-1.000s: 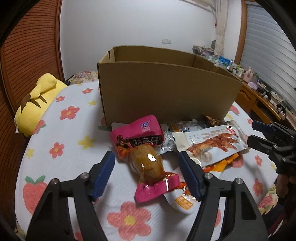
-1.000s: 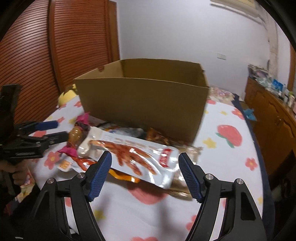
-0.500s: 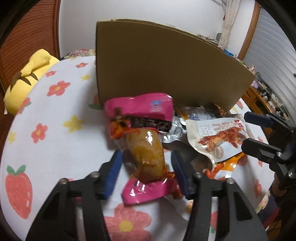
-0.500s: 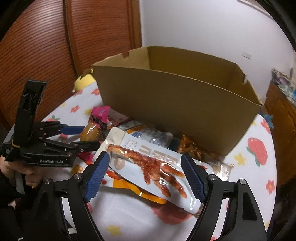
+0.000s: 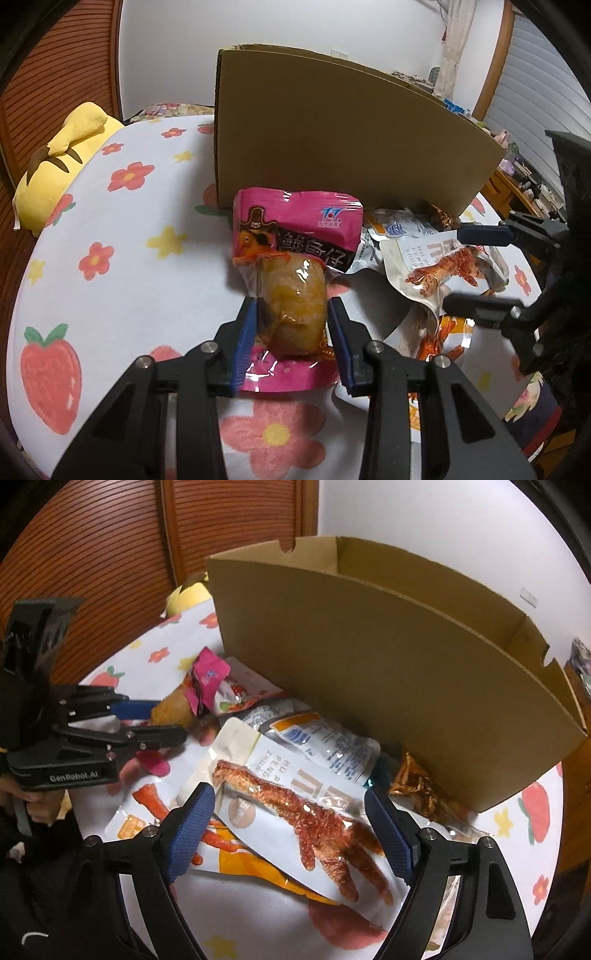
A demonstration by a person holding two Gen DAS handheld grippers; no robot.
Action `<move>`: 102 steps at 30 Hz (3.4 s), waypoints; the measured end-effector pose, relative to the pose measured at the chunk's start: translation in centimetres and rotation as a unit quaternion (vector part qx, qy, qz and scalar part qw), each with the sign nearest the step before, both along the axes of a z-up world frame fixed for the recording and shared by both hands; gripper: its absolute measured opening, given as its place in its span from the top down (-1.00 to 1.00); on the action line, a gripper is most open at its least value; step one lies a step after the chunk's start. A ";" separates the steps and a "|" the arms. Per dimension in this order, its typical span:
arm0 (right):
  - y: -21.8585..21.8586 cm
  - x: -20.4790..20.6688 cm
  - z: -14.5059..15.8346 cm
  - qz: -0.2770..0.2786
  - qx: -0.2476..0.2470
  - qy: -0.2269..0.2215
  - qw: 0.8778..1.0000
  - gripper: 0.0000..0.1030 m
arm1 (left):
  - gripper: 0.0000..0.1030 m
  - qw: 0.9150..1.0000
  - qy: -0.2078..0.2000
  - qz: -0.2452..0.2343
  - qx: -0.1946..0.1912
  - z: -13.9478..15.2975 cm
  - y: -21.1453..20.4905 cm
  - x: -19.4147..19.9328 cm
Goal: Organize snacks
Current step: 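Lift both held packets and carry them over the open cardboard box, then open both grippers to drop the packets into the box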
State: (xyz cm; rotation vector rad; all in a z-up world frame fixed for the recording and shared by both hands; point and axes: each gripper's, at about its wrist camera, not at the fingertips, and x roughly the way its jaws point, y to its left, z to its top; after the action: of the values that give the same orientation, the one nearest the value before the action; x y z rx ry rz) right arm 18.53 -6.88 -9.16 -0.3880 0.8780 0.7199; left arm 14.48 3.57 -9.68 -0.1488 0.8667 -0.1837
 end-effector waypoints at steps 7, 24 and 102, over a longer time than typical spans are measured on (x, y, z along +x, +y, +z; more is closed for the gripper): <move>0.4 -0.6 -1.1 0.026 -0.041 -0.007 0.999 -0.76 | 0.26 1.000 0.000 -0.002 0.002 0.0 -0.1 0.1; 3.0 1.7 -2.6 0.049 -0.077 0.020 0.996 -0.99 | 0.27 1.000 -0.002 -0.005 0.008 -0.1 -0.2 0.2; -4.3 14.9 11.1 -0.120 0.052 -0.102 0.986 -0.09 | 0.27 0.995 -0.082 -0.037 0.036 12.0 -1.5 11.9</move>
State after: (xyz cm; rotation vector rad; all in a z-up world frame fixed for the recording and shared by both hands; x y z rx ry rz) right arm 33.41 -11.22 1.99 -0.2527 0.6762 0.4902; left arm 26.36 2.03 2.34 -0.0338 0.7138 -0.2304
